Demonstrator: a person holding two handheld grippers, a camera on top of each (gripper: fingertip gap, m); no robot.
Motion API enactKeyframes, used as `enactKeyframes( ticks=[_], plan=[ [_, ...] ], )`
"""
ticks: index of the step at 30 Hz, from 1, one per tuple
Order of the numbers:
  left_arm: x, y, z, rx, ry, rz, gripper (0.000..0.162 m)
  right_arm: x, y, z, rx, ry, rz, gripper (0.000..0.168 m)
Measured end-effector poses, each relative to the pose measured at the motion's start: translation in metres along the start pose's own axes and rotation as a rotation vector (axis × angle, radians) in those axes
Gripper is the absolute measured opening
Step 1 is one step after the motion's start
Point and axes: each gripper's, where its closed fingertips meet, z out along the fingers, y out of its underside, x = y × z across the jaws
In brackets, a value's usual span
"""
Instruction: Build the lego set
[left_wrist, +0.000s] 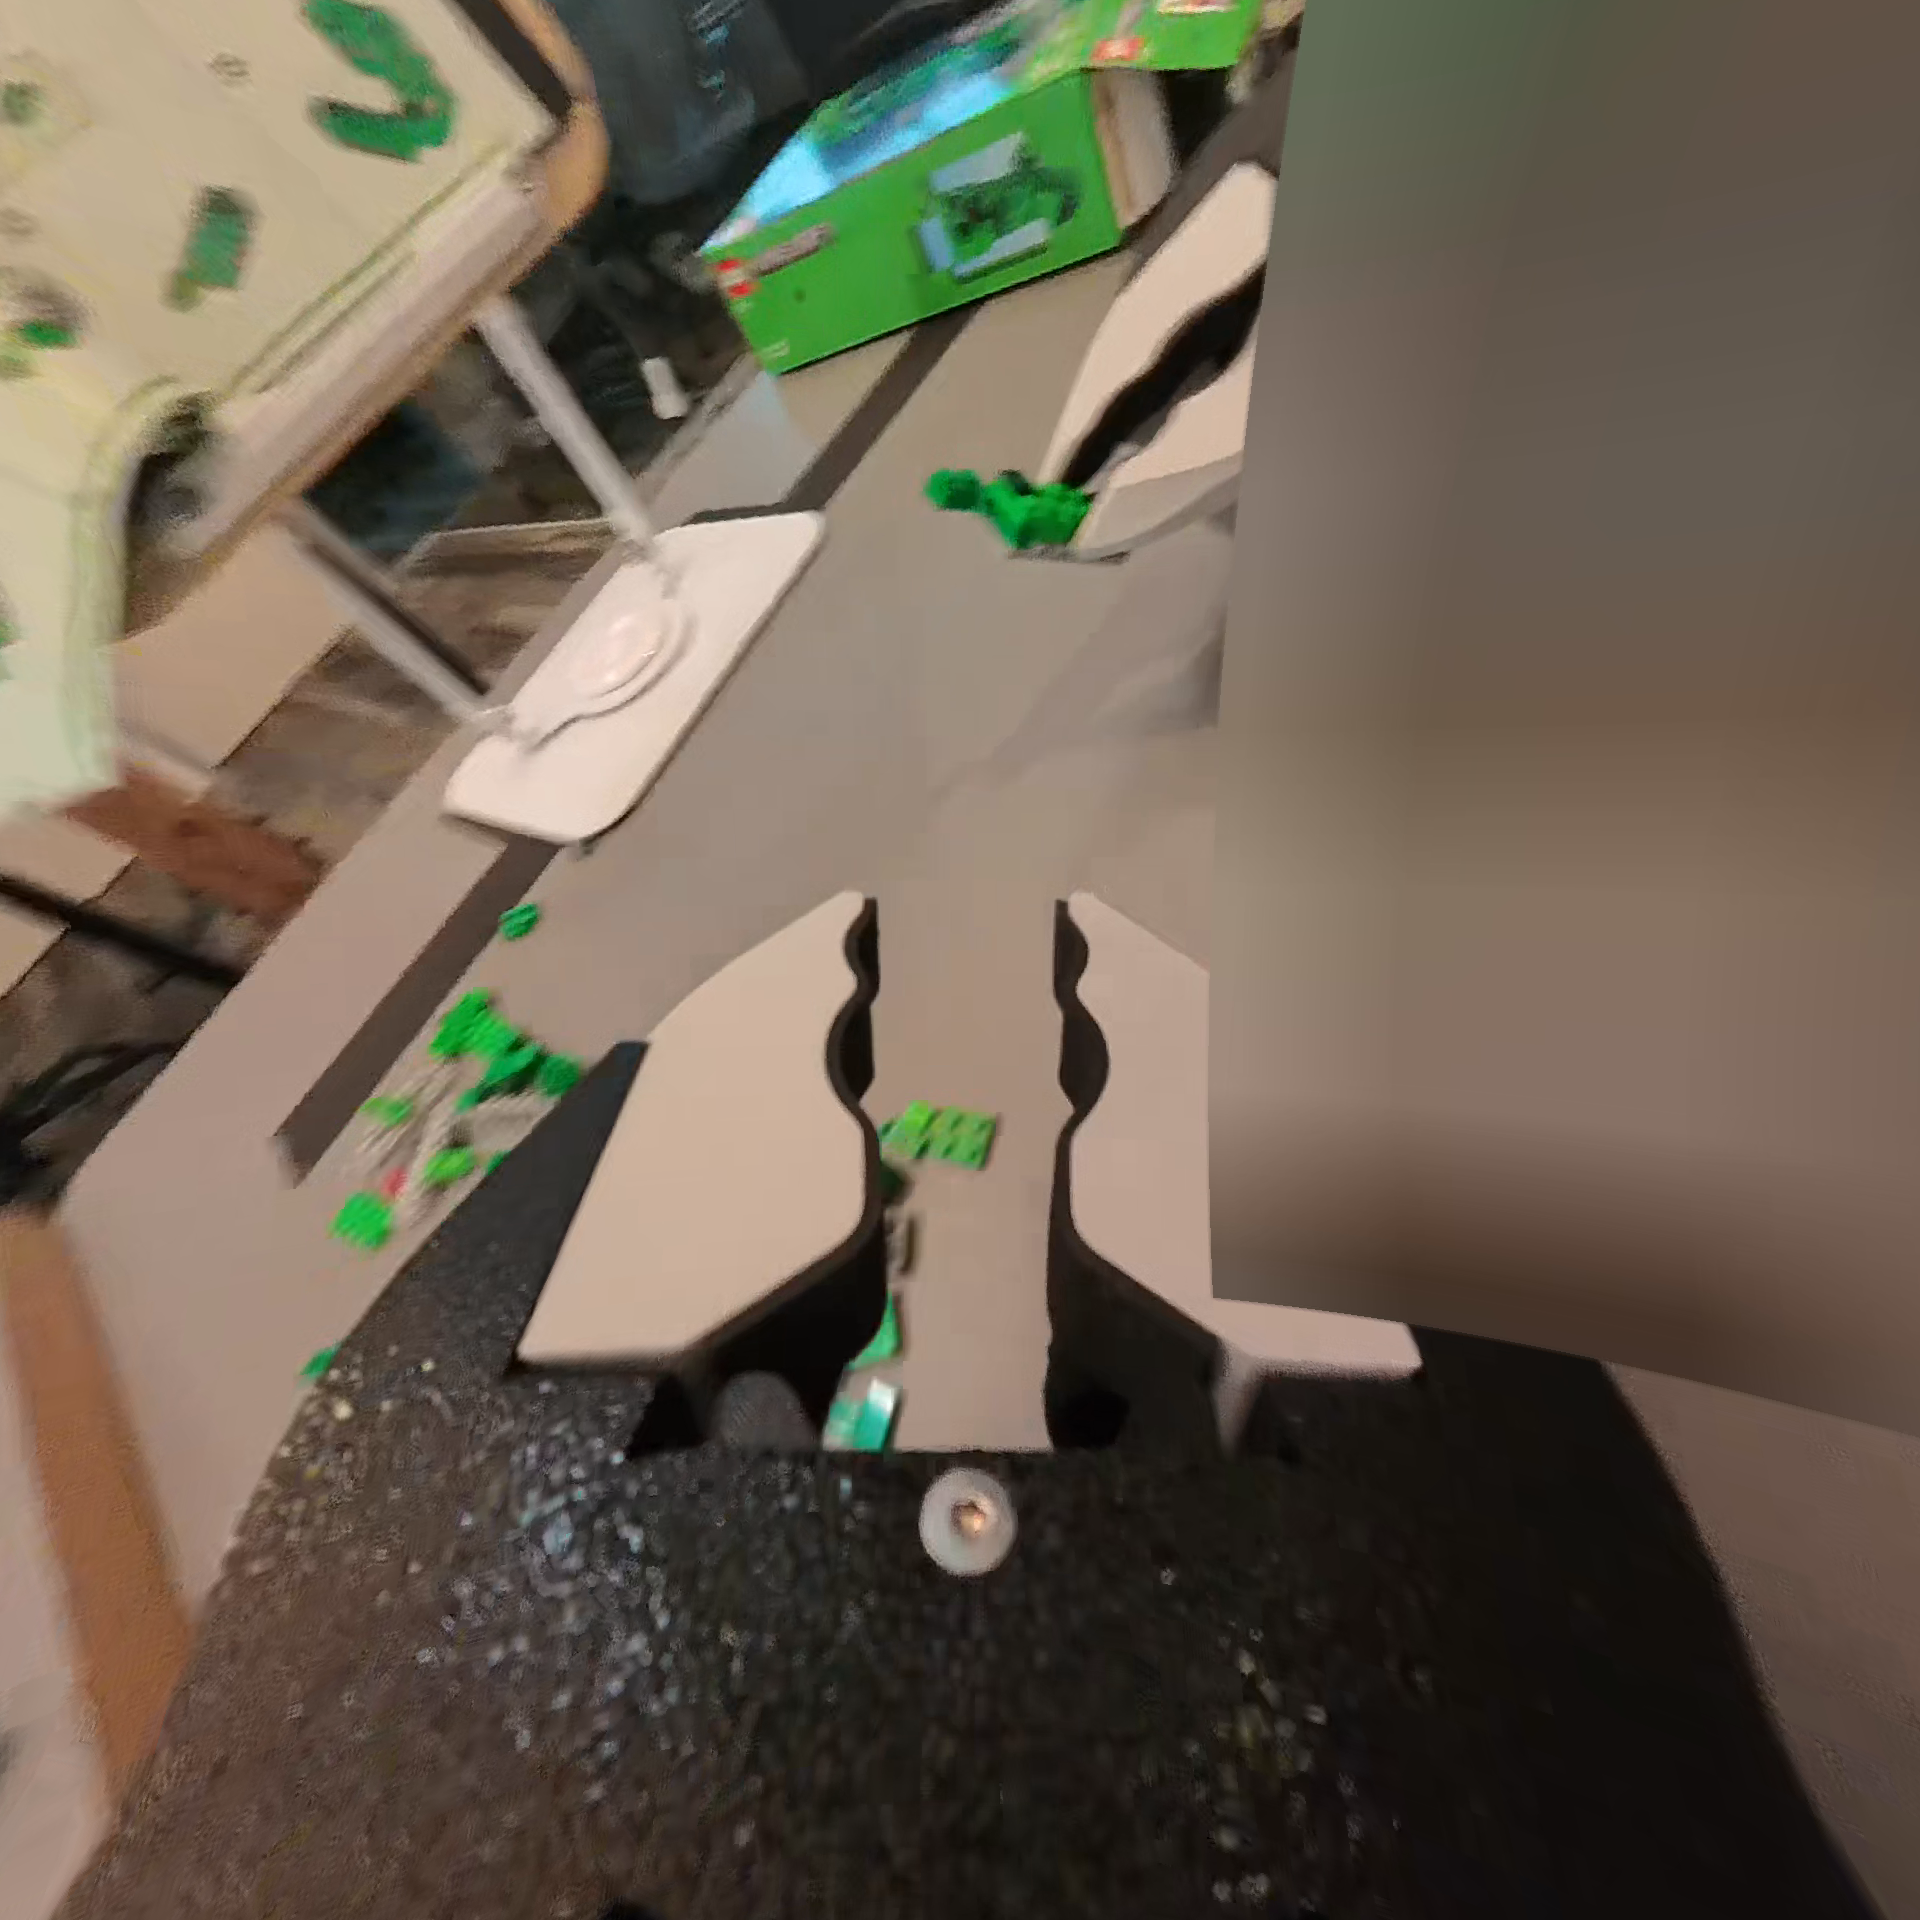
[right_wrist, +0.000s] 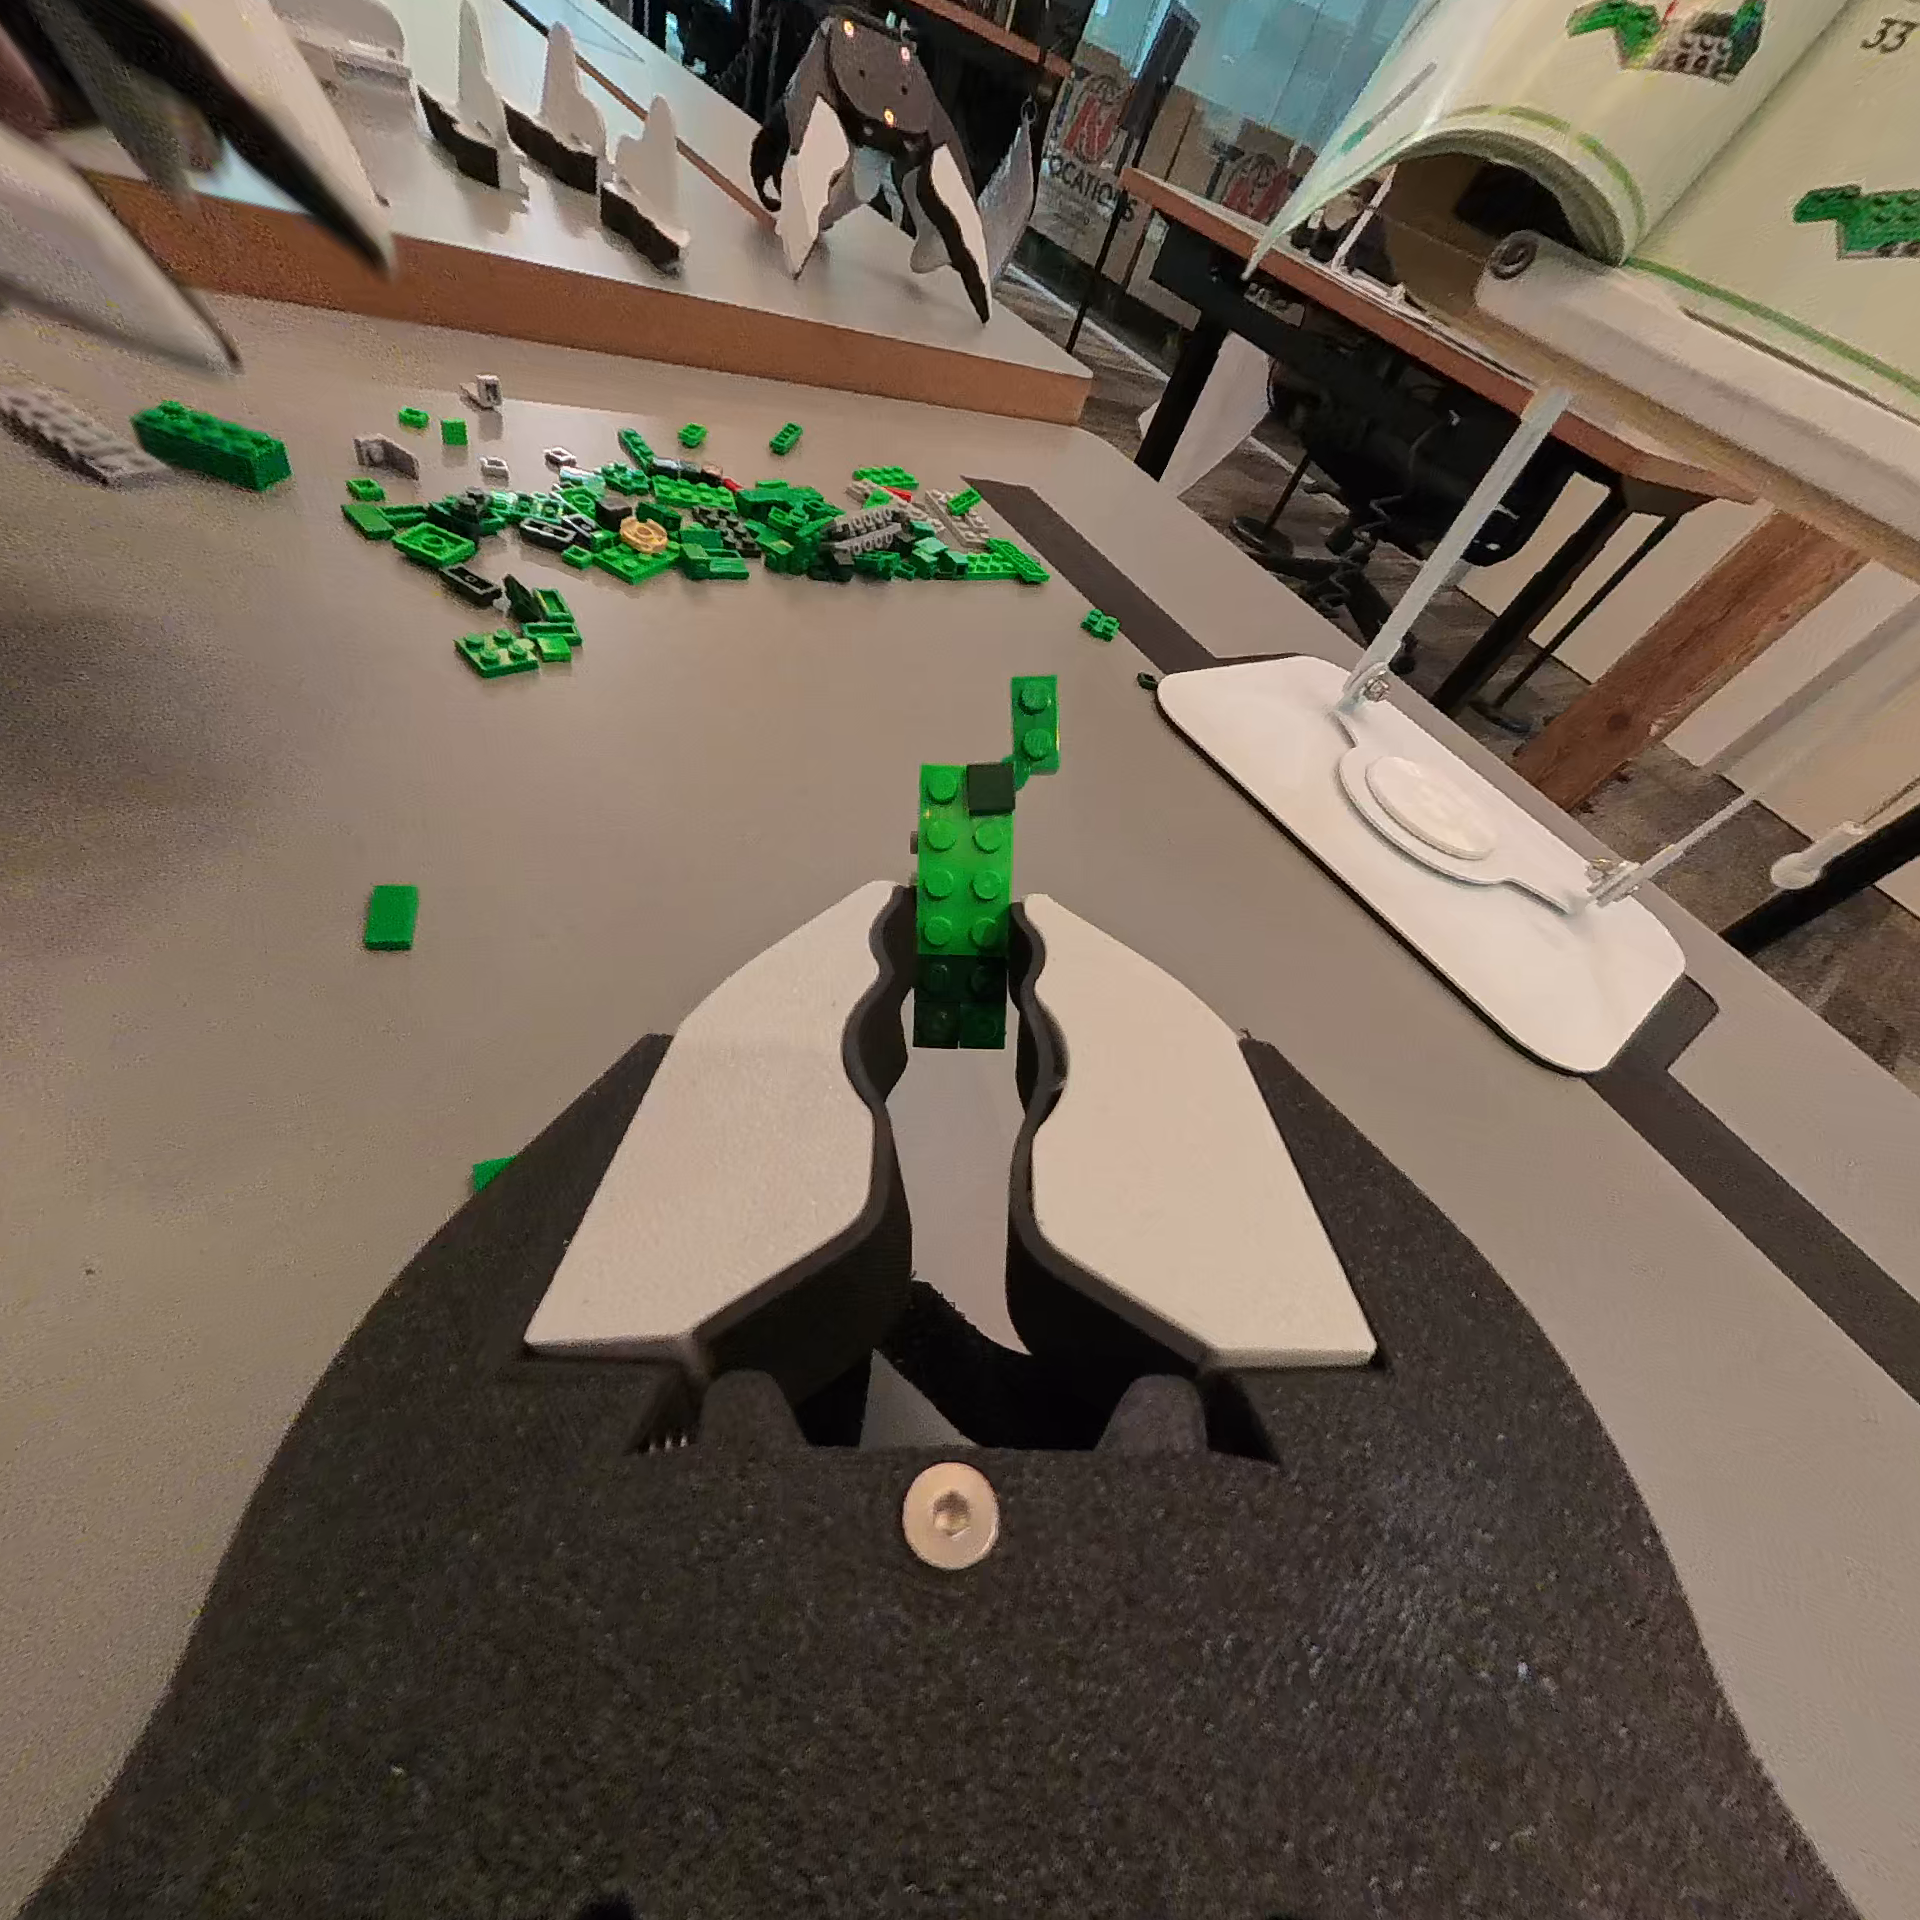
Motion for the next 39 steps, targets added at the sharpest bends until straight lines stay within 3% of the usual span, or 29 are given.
enactKeyframes(
  ticks=[1,5,11,18,26,39],
  plan=[
    [-0.01,0.001,-0.014,-0.005,-0.069,-0.011,0.031,-0.001,0.0,0.0,-0.001,-0.001,-0.006,0.016],
    [-0.036,0.007,-0.074,0.007,-0.289,-0.109,0.024,-0.003,0.001,0.001,-0.011,-0.007,-0.03,0.016],
    [-0.03,0.062,-0.128,-0.265,-0.377,-0.22,0.029,-0.005,0.002,0.002,-0.02,-0.005,-0.05,0.016],
    [0.009,0.108,-0.154,-0.518,-0.263,-0.263,0.022,-0.008,0.004,0.003,-0.033,-0.005,-0.086,0.016],
    [0.055,0.125,-0.182,-0.642,-0.069,-0.39,0.02,-0.01,0.005,0.004,-0.041,-0.009,-0.106,0.016],
    [0.093,0.148,-0.195,-0.838,0.033,-0.472,0.008,-0.012,0.007,0.005,-0.056,-0.016,-0.129,0.016]
  ],
)
